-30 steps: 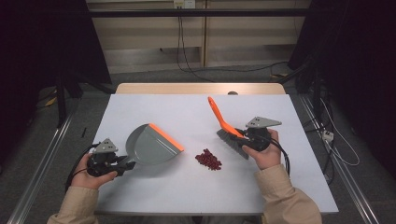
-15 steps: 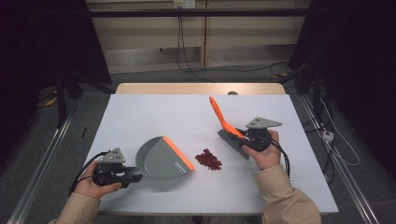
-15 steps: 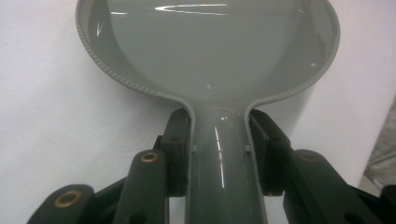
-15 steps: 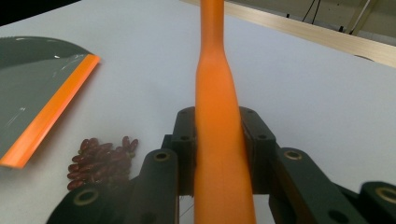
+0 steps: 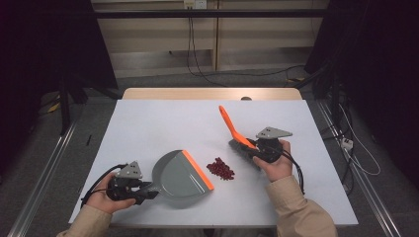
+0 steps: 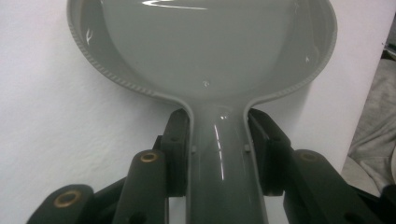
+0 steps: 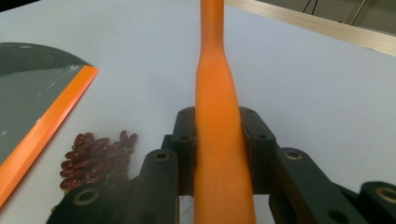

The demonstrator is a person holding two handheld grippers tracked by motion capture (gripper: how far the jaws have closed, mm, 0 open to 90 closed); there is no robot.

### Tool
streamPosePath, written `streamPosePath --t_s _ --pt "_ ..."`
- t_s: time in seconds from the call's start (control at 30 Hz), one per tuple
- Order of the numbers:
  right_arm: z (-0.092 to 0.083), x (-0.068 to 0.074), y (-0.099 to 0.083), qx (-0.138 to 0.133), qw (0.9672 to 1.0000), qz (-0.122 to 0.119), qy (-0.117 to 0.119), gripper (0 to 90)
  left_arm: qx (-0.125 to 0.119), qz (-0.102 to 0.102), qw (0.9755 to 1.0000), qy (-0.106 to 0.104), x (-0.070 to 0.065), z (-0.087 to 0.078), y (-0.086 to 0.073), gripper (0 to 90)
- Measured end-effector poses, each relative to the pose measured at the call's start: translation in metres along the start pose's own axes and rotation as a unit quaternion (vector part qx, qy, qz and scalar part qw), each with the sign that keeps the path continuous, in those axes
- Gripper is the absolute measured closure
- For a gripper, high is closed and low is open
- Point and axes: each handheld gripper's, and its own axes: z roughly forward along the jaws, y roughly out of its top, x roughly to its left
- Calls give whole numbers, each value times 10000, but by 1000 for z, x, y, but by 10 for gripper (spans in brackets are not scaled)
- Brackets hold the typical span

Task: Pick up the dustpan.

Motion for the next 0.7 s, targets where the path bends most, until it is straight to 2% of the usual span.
streamPosePath --t_s 0.03,0.13,0.27,0.4,0.43,0.7 --pt "1 1 -1 10 10000 -33 -36 714 40 84 10000 -5 -1 1 1 630" --pt "4 7 -3 30 9998 -154 -76 714 77 169 9998 -104 -5 6 4 629" --pt "7 17 -3 20 9994 -327 -122 714 101 201 9996 -164 -9 13 8 629" --pt "7 24 -3 82 9991 -377 -172 714 186 304 9991 -211 -12 20 13 628" --pt "6 25 -3 102 9990 -372 -205 714 162 252 9993 -218 -13 20 14 628" --pt "6 40 -4 129 9978 -544 -365 713 132 257 9993 -227 -13 24 19 627"
